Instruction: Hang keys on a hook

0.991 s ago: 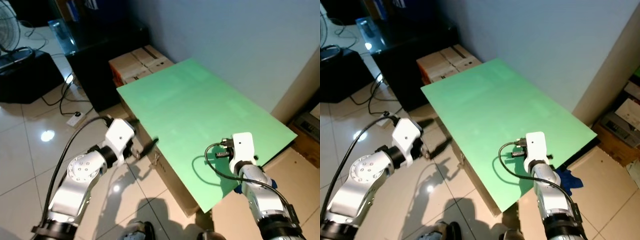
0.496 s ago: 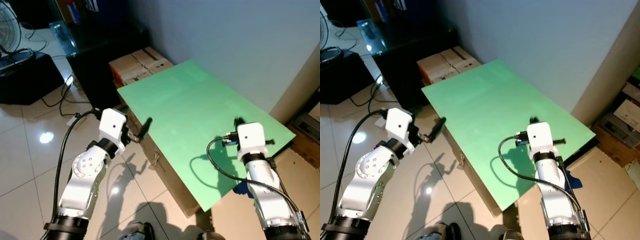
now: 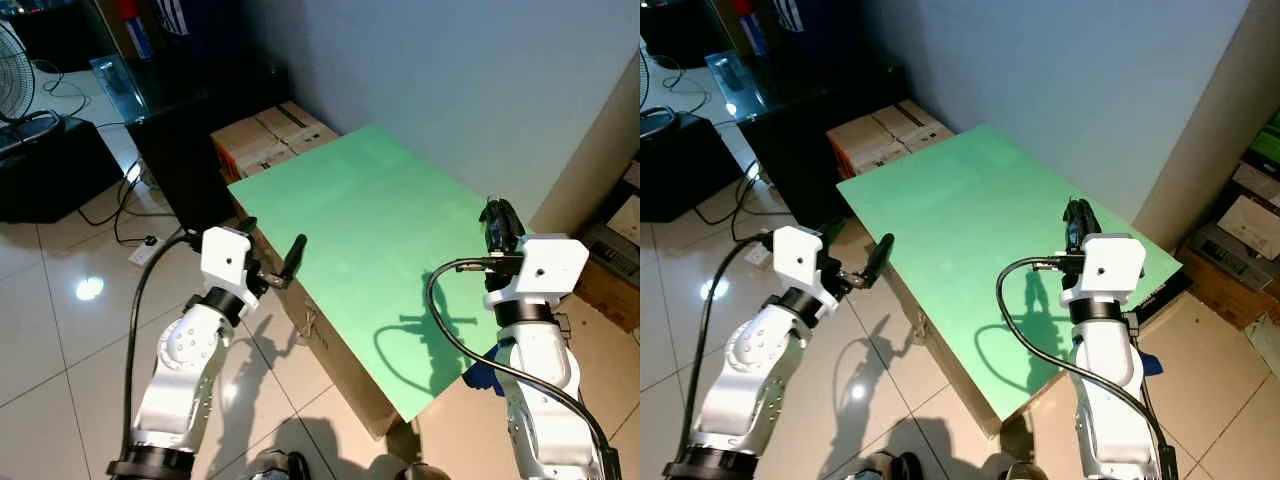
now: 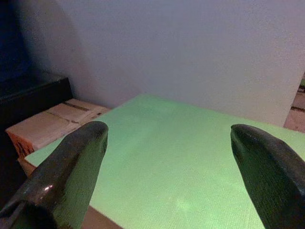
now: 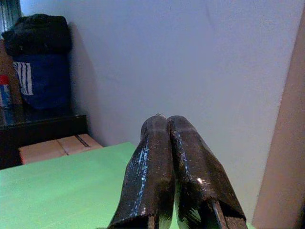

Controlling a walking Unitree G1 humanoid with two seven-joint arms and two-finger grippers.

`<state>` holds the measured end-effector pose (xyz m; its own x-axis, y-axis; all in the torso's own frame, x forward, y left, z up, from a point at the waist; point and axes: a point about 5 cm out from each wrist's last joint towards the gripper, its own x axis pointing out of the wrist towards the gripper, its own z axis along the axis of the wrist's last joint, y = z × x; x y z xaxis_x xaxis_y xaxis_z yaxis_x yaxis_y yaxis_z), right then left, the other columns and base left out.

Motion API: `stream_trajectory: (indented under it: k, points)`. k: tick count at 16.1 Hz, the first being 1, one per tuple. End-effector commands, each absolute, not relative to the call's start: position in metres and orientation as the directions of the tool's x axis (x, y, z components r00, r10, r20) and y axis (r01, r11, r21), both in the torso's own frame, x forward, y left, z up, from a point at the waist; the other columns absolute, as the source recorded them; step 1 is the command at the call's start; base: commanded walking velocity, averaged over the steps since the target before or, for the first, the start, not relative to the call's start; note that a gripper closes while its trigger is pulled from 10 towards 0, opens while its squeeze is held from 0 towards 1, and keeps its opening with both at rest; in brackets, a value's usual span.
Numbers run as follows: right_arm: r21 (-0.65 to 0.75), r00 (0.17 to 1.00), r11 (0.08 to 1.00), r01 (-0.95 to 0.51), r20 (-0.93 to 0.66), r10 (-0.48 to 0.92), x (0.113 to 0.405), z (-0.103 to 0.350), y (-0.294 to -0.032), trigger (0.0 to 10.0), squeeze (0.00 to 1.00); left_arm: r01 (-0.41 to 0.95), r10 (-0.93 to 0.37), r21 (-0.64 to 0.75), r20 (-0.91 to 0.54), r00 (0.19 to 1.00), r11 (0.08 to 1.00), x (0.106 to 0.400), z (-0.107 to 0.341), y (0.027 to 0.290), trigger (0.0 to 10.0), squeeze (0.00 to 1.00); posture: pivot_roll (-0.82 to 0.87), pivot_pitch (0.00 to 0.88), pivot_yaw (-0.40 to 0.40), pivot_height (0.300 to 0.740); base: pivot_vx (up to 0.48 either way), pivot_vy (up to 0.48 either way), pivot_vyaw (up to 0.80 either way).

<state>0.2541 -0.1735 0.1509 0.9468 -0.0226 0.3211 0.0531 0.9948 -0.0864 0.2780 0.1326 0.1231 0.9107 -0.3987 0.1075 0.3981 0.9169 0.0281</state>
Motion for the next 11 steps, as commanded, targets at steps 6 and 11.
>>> stream_trajectory:
  k: [6,11]
  points:
    - [-0.025,0.957,0.996,-0.085,0.275,0.089,0.26,0.161,-0.158,10.0,0.0,0.343,-0.348,0.069,0.088,0.933,0.937,0.289,0.127,0.139,10.0,0.0,-0.2,0.018,0.117,0.74,0.0,0.0,0.0]
    - [-0.001,0.957,0.993,-0.121,0.267,0.117,0.276,0.166,-0.157,10.0,0.0,0.246,-0.258,0.109,0.119,0.959,0.963,0.3,0.139,0.146,10.0,0.0,-0.15,0.0,0.085,0.74,0.0,-0.11,0.0]
